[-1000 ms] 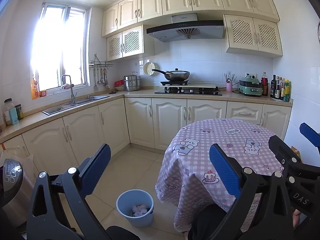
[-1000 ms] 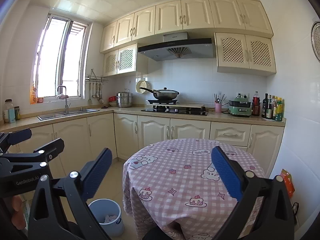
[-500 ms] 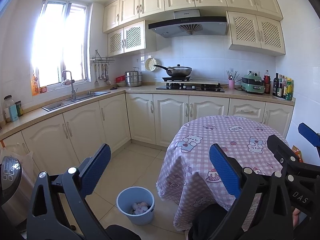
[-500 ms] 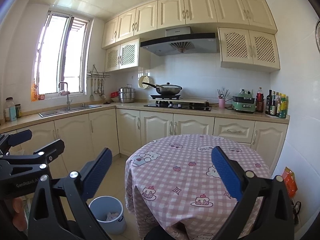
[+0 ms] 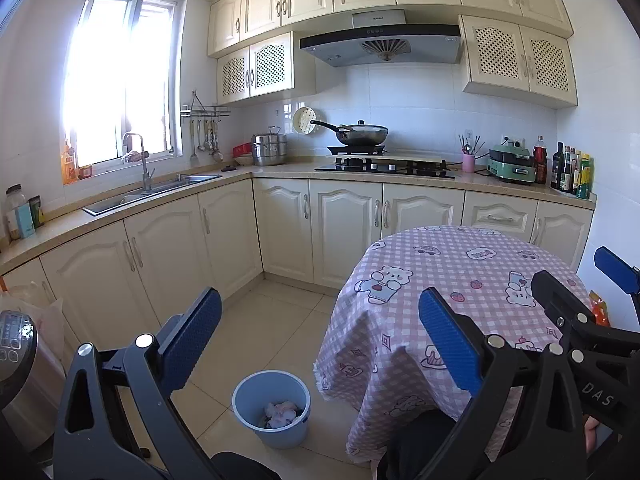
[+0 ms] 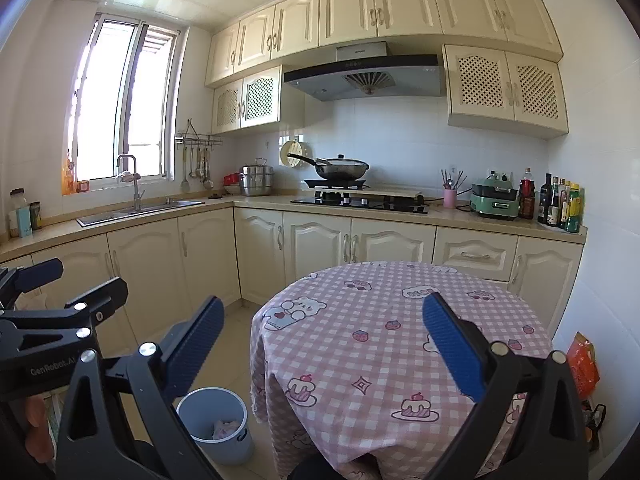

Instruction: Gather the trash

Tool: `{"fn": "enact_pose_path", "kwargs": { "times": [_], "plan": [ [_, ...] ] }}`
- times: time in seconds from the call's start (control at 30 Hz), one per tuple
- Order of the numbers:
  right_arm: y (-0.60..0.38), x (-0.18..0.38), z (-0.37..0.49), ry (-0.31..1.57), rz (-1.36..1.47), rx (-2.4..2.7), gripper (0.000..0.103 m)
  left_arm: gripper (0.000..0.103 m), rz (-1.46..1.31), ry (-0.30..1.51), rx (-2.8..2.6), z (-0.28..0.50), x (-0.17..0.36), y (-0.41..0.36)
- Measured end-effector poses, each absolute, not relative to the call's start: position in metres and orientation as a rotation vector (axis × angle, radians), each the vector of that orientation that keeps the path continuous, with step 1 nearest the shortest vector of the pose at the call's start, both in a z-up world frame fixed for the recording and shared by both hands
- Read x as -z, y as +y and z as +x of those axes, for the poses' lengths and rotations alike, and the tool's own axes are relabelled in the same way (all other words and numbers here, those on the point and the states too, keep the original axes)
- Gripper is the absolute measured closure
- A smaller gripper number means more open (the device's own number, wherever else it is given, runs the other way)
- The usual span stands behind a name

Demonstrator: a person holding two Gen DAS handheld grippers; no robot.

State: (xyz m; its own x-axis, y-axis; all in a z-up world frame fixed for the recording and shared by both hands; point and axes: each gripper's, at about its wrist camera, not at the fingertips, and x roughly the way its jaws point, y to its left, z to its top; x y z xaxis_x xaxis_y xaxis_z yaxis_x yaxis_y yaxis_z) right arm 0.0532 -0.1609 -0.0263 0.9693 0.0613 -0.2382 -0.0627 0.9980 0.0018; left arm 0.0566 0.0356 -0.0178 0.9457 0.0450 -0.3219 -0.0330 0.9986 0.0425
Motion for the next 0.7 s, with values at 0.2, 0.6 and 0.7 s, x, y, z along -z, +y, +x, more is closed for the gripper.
{"fn": "enact_pose_path", "kwargs": {
  "times": [0.2,0.6,0.7],
  "plan": [
    [-0.158,0.030,0.066,0.257,-0.004,-0.074,0.006,0.007,0.037,0.340,-0.049,0.066,0.020,0.035],
    [-0.163,0.044,0.096,0.296,0.010,-0.073,0.006,0.007,0.047,0.371,-0.071,0.092,0.029,0.028],
    [-0.164,0.047,0.103,0.306,0.013,-0.072,0.006,0.007,0.052,0.384,-0.073,0.099,0.032,0.026]
  ]
}}
